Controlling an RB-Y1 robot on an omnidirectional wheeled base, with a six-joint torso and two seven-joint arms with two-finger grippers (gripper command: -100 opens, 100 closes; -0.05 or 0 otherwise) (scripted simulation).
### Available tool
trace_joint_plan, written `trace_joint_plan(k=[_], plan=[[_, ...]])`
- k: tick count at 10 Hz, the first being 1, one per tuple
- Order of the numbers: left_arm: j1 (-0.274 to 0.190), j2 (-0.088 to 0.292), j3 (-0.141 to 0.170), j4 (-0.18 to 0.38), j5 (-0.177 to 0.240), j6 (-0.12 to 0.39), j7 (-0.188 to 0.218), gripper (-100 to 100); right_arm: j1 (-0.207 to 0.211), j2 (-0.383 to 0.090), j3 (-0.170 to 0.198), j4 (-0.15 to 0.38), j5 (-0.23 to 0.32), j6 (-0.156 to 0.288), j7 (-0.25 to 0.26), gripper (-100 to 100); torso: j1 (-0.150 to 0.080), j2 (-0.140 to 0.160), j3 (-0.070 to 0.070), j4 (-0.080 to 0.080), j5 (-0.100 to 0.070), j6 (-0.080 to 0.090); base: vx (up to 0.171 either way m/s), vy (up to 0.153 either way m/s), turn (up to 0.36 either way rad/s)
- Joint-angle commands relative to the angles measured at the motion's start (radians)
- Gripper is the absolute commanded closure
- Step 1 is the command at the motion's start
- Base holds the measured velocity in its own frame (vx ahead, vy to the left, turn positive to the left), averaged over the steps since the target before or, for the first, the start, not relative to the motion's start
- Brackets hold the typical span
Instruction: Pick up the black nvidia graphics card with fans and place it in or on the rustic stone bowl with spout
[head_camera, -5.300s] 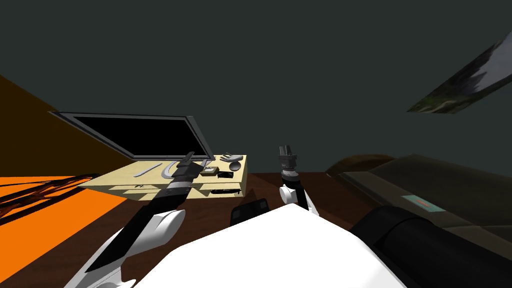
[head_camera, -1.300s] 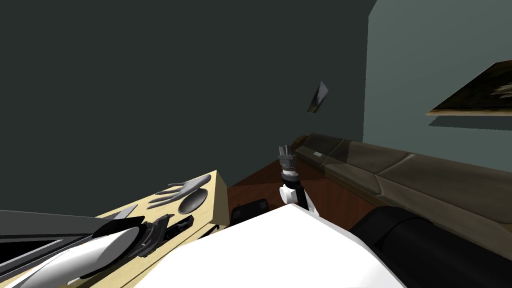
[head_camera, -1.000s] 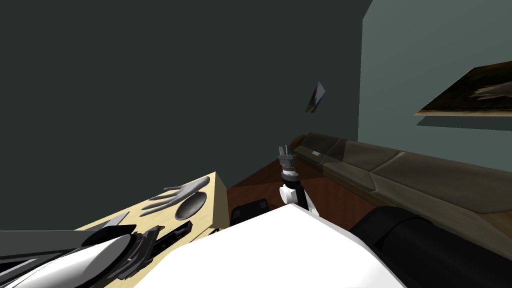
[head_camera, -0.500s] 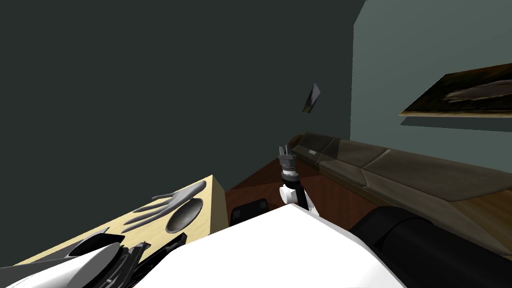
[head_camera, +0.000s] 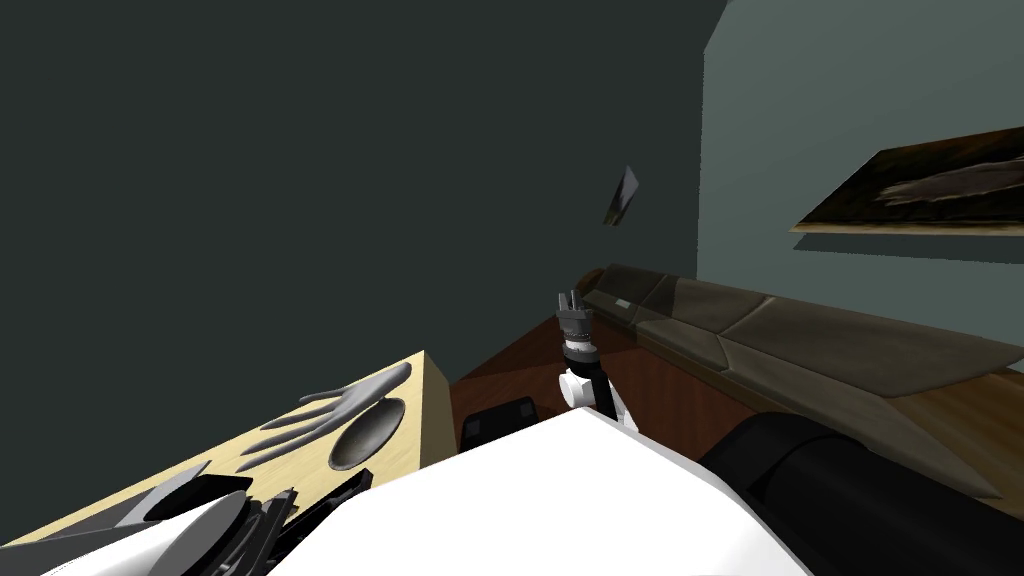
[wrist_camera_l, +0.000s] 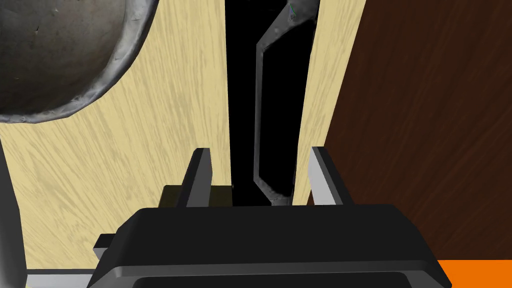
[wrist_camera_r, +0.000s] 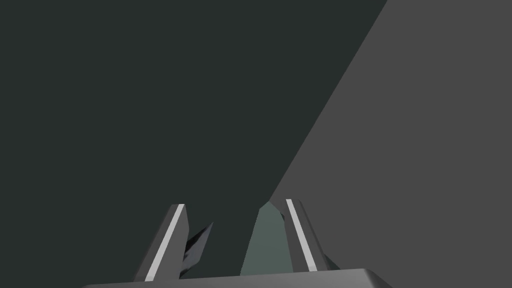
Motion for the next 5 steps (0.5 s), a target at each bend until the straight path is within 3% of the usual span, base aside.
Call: trace_joint_plan(k=[1, 4, 5], plan=[[0.0, 0.0, 0.0, 0.0, 0.0, 0.0, 0.0, 100, 0.0, 0.0, 0.0, 0.0, 0.0, 0.0, 0.0, 0, 0.0, 0.0, 0.0, 0.0, 0.0, 0.0, 0.0, 0.0, 0.0], [0.001, -0.001, -0.001, 0.0, 0.0, 0.002, 0.0, 100, 0.0, 0.0, 0.0, 0.0, 0.0, 0.0, 0.0, 0, 0.002, -0.001, 0.0, 0.0, 0.0, 0.001, 0.0, 0.0, 0.0], [0.001, -0.001, -0.001, 0.0, 0.0, 0.002, 0.0, 0, 0.0, 0.0, 0.0, 0.0, 0.0, 0.0, 0.0, 0, 0.002, -0.001, 0.0, 0.0, 0.0, 0.001, 0.0, 0.0, 0.0]])
